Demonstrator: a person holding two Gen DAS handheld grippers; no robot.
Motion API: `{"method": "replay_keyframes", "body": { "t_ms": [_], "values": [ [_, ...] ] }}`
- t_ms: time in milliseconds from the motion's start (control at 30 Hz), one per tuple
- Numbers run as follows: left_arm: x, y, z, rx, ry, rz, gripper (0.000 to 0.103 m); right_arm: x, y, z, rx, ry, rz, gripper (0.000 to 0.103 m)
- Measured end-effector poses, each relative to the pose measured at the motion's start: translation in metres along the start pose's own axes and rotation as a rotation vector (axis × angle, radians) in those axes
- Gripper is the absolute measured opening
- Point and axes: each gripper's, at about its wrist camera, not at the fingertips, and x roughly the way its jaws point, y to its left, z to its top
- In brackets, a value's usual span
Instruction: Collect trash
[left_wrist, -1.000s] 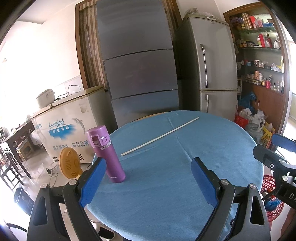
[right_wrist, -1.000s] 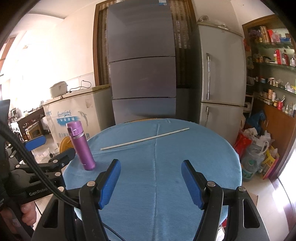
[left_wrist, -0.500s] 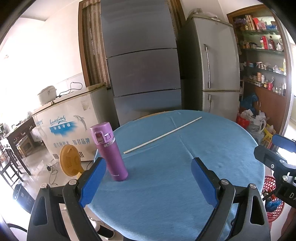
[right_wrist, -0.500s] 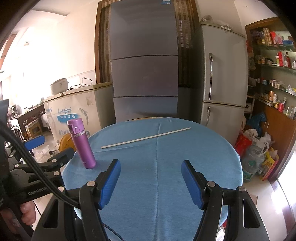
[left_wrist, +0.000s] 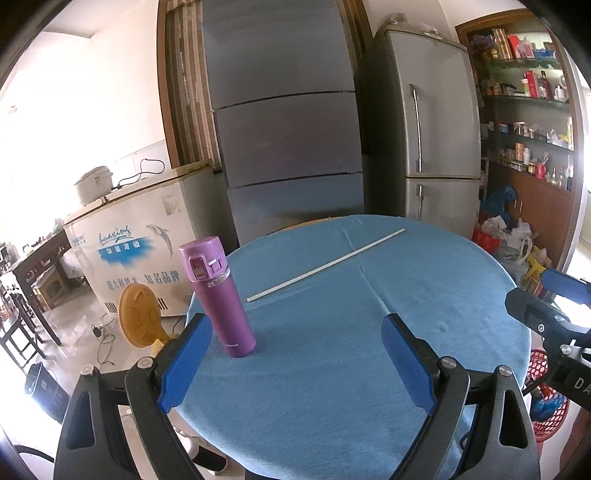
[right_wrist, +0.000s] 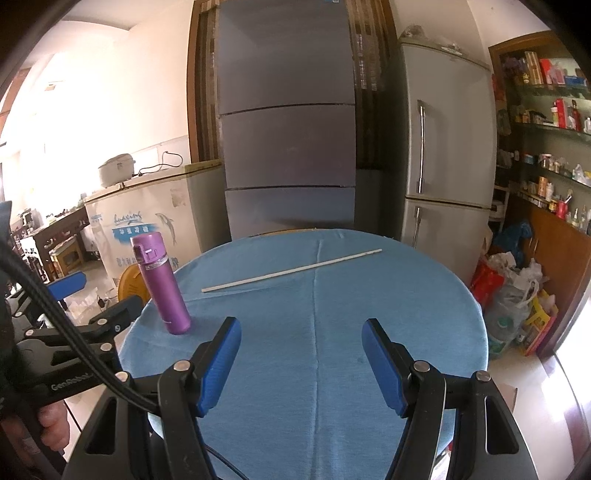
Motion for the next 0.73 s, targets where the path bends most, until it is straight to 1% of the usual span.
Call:
{"method": "replay_keyframes", "body": {
  "t_ms": [433, 667, 733],
  "values": [
    [0.022, -0.010, 0.002, 0.025, 0.049, 0.004, 0.093, 0.026, -0.017, -0.002, 0.047, 0.037, 0.008, 0.072],
    [0.040, -0.020, 0.006, 0.037, 0.069, 0.004, 0.093, 0.052, -0.032, -0.003, 0.078, 0.073, 0.011, 0.072],
    [0.050, -0.025, 0.006, 0.043, 0.087, -0.013, 0.093, 0.062, -0.039, -0.007, 0.096, 0.090, 0.010, 0.072]
  ]
}}
